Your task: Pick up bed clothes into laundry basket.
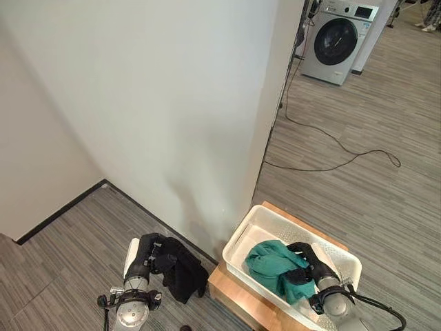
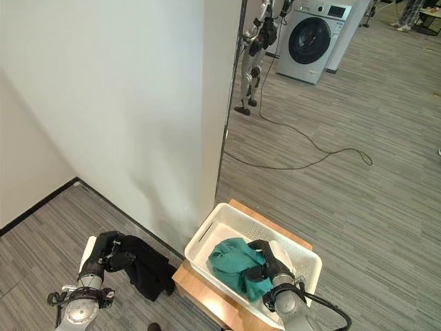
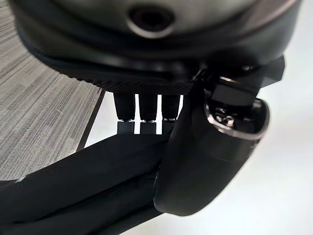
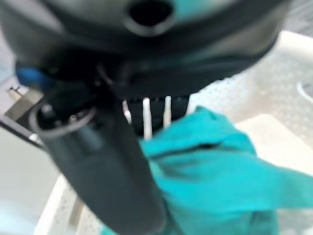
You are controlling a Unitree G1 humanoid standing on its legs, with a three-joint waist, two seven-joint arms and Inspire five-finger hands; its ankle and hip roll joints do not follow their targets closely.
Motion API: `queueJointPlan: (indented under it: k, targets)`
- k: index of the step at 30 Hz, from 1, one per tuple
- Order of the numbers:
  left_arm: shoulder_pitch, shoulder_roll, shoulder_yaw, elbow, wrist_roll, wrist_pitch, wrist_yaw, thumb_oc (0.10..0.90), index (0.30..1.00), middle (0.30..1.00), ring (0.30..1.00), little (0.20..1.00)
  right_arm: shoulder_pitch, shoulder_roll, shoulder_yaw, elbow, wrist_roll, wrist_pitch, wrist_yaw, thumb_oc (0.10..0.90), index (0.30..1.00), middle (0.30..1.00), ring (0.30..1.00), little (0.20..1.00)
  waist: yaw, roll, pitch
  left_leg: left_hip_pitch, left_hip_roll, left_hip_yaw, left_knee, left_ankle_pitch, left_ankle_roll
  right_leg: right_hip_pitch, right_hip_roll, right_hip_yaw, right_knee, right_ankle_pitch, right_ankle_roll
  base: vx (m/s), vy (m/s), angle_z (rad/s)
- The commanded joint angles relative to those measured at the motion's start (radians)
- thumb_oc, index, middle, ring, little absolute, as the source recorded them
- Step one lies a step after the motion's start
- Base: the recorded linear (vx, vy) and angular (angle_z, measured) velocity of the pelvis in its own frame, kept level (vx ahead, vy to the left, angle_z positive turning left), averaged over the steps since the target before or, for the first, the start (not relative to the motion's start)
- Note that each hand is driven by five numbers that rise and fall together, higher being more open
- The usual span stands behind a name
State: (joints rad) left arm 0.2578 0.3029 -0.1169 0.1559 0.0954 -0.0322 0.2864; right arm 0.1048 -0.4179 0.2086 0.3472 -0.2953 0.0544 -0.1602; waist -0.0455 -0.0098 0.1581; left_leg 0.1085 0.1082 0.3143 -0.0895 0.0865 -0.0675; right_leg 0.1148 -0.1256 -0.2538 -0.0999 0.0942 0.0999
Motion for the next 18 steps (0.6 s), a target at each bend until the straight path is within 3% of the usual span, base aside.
queueJointPlan:
  k: [1, 9, 12, 15, 18]
  targets:
    - [-0.127, 0.044, 0.047, -0.078, -0.013, -0.091, 0.022, 0.4, 0.3, 0.3, 0.3, 0.3, -0.153, -0.02, -0.054, -0.069, 0.0, -0.05, -0.072, 0.8, 0.9, 0.9, 0.9, 0.9, 0.004, -0.019, 0.008, 0.014, 0.09, -0.012, 0.002, -0.073, -0.047, 0.081, -0.031, -0.025, 0.013, -0.172, 0.039, -0.05, -0.043, 0.06]
    - [-0.07, 0.039, 0.117, -0.08, -0.003, -0.083, 0.042, 0.4, 0.3, 0.3, 0.3, 0.3, -0.169, -0.104, -0.156, -0.309, -0.057, -0.058, -0.104, 0.8, 0.9, 0.9, 0.9, 0.9, 0.017, -0.002, 0.01, 0.003, 0.111, -0.032, 0.002, -0.039, -0.056, 0.077, 0.0, -0.022, 0.013, -0.2, 0.026, -0.08, -0.051, 0.09]
    - [-0.079, 0.045, 0.131, -0.084, 0.003, -0.083, 0.063, 0.4, 0.3, 0.3, 0.3, 0.3, -0.225, -0.165, -0.206, -0.38, -0.079, -0.058, -0.144, 0.8, 0.9, 0.9, 0.9, 0.9, 0.035, -0.004, 0.041, -0.039, 0.094, -0.071, 0.055, -0.029, -0.057, 0.066, 0.0, -0.013, 0.013, -0.197, 0.018, -0.21, -0.04, -0.08]
    - [-0.1, 0.05, 0.129, -0.085, -0.007, -0.092, 0.072, 0.4, 0.3, 0.3, 0.3, 0.3, -0.262, -0.216, -0.268, -0.447, -0.078, -0.065, -0.184, 0.8, 0.9, 0.9, 0.9, 0.9, 0.027, -0.043, 0.066, -0.094, 0.066, -0.1, 0.236, -0.139, -0.061, 0.03, -0.036, -0.029, 0.013, -0.164, 0.004, -0.35, -0.048, 0.0]
    - [-0.112, 0.054, 0.129, -0.09, -0.018, -0.097, 0.079, 0.4, 0.3, 0.3, 0.3, 0.3, -0.309, -0.263, -0.31, -0.499, -0.065, -0.073, -0.21, 0.8, 0.9, 0.9, 0.9, 0.9, 0.009, -0.067, 0.053, -0.052, 0.047, -0.164, 0.447, -0.23, -0.069, -0.005, -0.049, -0.035, 0.013, -0.124, -0.009, -0.32, 0.032, -0.09]
